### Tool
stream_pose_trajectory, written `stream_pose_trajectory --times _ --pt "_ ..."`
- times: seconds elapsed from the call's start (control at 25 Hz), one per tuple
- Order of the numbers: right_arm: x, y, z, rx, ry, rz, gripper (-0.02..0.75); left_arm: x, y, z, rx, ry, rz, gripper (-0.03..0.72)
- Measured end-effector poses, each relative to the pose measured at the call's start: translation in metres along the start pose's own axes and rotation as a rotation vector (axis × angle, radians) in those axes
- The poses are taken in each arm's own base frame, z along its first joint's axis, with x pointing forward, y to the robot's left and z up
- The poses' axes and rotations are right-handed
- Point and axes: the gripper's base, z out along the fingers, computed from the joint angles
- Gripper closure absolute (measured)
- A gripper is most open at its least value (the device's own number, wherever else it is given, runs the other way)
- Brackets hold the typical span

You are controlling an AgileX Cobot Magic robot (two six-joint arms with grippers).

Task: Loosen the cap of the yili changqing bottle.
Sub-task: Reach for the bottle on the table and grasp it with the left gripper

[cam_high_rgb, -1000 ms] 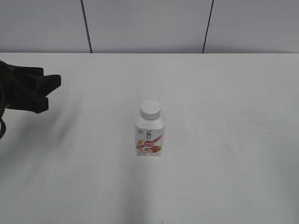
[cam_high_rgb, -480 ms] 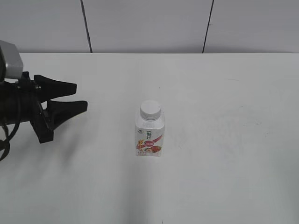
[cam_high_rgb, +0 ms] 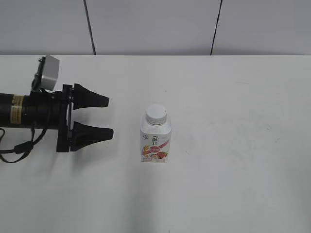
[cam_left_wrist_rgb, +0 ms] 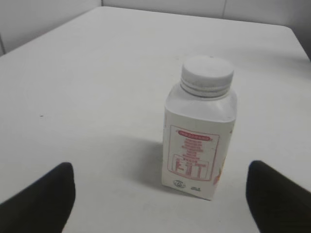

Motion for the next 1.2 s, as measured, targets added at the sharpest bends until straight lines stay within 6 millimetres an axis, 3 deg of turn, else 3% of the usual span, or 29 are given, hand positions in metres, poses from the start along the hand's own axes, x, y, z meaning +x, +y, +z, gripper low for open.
stream_pose_trajectory --times 0.56,0.88,1.2 --pt "0.0 0.0 0.0 0.0 0.0 0.0 0.184 0.03 0.015 0.073 0.218 0.039 0.021 0.08" --pt "0.0 0.0 0.0 0.0 -0.001 0.0 0.184 0.03 0.014 0.098 0.263 0.036 0.027 0.095" --pt "0.0 0.0 0.0 -0.001 -0.001 0.001 0.184 0.029 0.009 0.112 0.266 0.017 0.009 0.104"
